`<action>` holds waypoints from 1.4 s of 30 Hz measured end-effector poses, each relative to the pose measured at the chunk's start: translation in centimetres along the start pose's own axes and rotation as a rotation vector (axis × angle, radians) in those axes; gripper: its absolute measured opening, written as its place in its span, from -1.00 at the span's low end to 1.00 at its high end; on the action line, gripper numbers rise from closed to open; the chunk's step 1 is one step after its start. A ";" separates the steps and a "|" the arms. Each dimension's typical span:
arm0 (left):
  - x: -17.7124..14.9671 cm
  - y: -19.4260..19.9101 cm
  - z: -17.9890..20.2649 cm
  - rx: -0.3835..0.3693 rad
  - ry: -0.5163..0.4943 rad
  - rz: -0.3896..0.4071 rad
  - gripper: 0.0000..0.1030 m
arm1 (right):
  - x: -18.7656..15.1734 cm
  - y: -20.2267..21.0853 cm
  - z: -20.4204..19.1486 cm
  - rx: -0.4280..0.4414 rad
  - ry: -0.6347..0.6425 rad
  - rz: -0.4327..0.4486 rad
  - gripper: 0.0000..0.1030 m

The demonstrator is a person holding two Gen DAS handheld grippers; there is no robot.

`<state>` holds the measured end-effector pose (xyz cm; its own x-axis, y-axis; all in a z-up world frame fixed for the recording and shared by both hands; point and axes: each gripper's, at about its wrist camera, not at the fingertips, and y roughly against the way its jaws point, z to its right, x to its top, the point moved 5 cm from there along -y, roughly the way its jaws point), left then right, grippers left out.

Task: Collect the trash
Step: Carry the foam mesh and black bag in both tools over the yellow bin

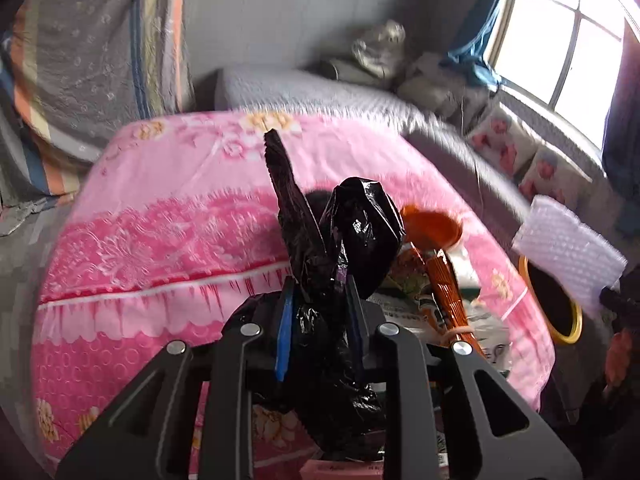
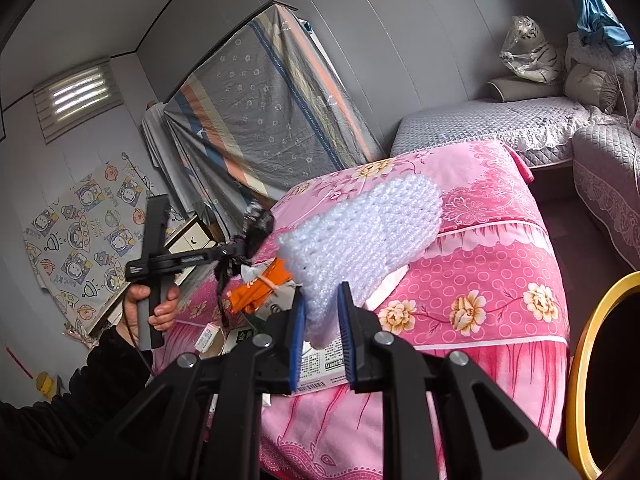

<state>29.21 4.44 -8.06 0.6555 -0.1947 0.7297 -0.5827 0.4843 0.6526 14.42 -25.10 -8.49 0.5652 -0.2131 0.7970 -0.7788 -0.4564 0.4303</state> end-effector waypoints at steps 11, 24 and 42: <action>2.9 9.5 9.7 -0.065 -0.089 0.271 -0.58 | -0.1 0.6 0.2 -0.006 -0.003 0.012 -0.70; 2.2 5.5 23.8 -0.272 -0.247 0.198 -0.58 | -1.3 6.7 8.5 -0.223 -0.096 0.077 -0.70; -0.6 -7.1 37.6 -0.477 -0.409 -0.043 -0.58 | -6.0 14.2 22.1 -0.486 -0.359 0.128 -0.70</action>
<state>14.91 -30.99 -5.48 0.3816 -0.4877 0.7852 -0.2197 0.7773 0.5896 5.95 -49.36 -16.56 0.4491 -0.5567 0.6989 -0.8339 0.0198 0.5516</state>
